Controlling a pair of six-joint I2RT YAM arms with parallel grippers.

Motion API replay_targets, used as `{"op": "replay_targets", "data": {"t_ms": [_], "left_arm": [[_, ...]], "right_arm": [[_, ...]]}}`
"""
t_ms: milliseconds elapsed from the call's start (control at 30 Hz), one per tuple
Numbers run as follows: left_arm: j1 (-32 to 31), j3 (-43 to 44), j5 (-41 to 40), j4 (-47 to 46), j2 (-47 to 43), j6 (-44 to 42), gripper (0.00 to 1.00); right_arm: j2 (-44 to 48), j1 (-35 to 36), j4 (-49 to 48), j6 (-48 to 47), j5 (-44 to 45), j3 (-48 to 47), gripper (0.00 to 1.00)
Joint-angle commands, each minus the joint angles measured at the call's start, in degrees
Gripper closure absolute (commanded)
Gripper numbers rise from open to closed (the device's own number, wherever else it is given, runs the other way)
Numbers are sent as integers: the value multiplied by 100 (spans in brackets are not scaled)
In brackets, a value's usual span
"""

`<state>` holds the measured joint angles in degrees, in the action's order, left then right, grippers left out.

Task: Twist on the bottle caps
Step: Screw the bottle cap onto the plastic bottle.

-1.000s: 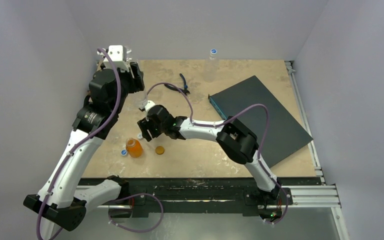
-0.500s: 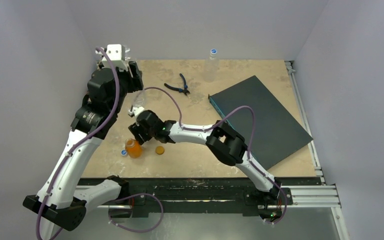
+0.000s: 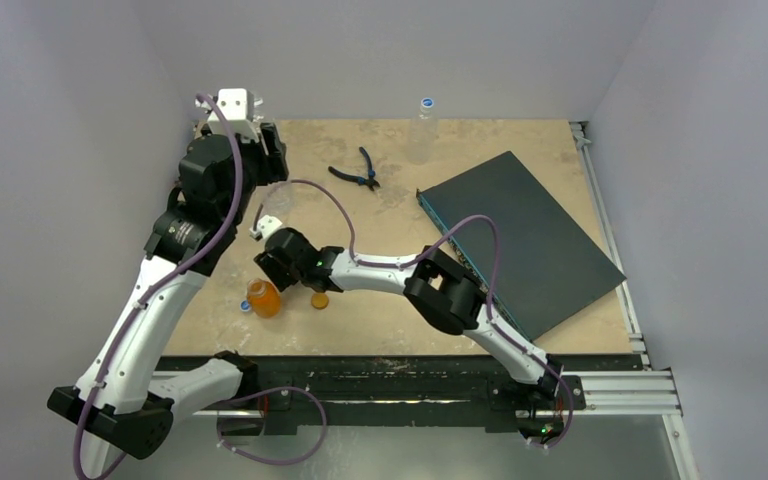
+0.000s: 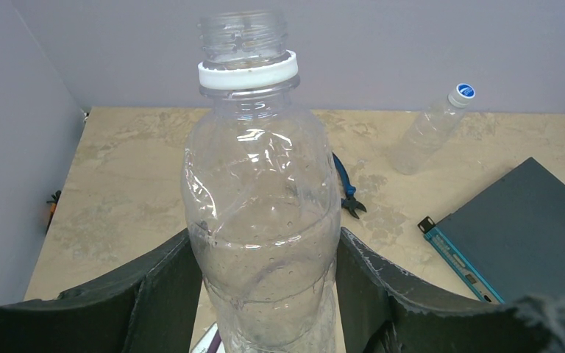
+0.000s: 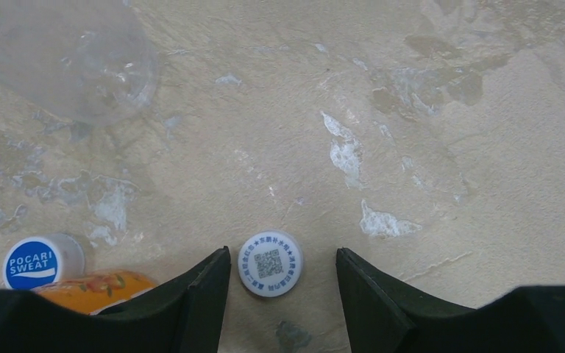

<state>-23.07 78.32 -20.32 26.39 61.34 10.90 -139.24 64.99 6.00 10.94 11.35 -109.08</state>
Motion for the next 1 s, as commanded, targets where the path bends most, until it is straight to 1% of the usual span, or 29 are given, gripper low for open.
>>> {"op": "replay_targets", "data": {"t_ms": [0, 167, 267, 400, 467, 600, 733, 867, 967], "left_arm": [[-13, 231, 77, -73, 34, -27, 66], [-13, 161, 143, -118, 49, 2, 66], [-14, 81, 215, -166, 56, 5, 66], [-13, -94, 506, -312, 75, -68, 68], [-13, -168, 711, -388, 114, -103, 69], [-13, -389, 1379, -653, 130, -304, 69], [-13, -741, 2066, -951, 104, -471, 69], [-13, -1000, 2962, -1132, 169, -676, 71], [-13, -1368, 3730, -1399, 169, -919, 72]], "right_arm": [[-58, 14, 61, -118, 361, -275, 43], [21, 14, -8, -128, 447, -183, 53], [135, 6, -55, -101, 377, -61, 61], [485, -125, -75, -36, 408, 340, 69], [781, -303, -130, 98, 300, 756, 72], [1602, -869, -186, 400, -80, 1621, 75], [2618, -1523, -76, 699, -506, 2403, 75], [3571, -2240, 295, 1077, -972, 2923, 76], [4207, -2793, 514, 1289, -1246, 3206, 76]]}}
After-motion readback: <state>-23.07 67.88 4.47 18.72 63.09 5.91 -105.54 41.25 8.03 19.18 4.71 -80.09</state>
